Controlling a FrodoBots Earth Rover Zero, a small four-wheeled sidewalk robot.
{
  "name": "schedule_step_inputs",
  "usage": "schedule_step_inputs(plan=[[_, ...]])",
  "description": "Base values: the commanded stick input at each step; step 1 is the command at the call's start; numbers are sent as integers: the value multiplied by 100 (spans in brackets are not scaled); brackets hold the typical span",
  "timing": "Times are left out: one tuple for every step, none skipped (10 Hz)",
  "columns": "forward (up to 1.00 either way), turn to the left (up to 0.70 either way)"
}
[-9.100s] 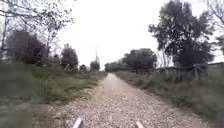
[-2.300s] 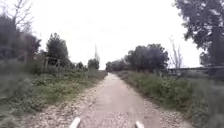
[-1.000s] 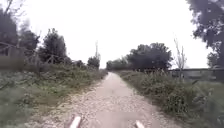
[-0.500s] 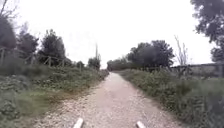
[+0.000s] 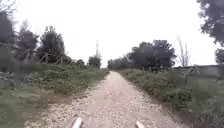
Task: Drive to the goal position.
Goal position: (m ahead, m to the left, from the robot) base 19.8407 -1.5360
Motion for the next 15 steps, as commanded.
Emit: schedule_step_inputs(plan=[[67, 0], [68, 0], [68, 0], [68, 0], [68, 0], [68, 0], [68, 0], [68, 0], [68, 0], [68, 0], [68, 0], [68, 0], [68, 0], [69, 0], [69, 0]])
